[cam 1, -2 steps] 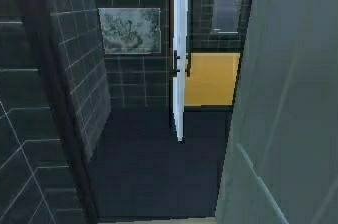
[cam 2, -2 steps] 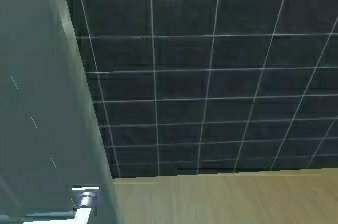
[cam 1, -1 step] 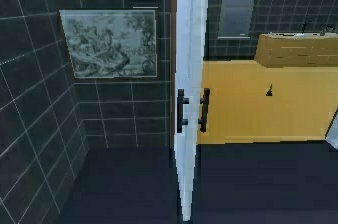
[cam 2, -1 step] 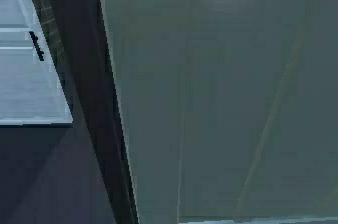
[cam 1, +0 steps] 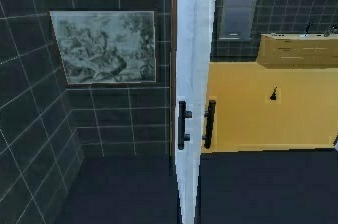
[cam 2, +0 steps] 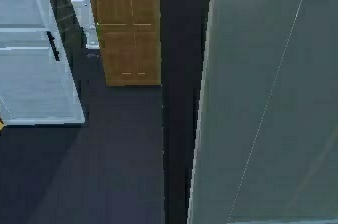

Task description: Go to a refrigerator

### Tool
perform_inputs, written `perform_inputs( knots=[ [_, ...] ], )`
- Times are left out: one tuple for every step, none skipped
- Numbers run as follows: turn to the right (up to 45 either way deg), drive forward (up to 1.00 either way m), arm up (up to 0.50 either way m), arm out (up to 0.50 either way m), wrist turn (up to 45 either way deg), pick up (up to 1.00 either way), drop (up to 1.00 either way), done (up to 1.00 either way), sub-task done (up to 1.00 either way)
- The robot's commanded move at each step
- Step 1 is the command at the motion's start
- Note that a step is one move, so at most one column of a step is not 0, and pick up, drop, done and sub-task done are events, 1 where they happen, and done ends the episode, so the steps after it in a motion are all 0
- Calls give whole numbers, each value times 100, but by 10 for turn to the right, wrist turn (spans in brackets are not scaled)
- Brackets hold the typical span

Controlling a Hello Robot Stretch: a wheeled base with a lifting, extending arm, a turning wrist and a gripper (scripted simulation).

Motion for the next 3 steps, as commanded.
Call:
perform_inputs(
  knots=[
    [300, 0, 0, 0, 0, 0, 0, 0, 0],
    [0, 40, 0, 0, 0, 0, 0, 0, 0],
    [450, 0, 0, 0, 0, 0, 0, 0, 0]
  ],
)
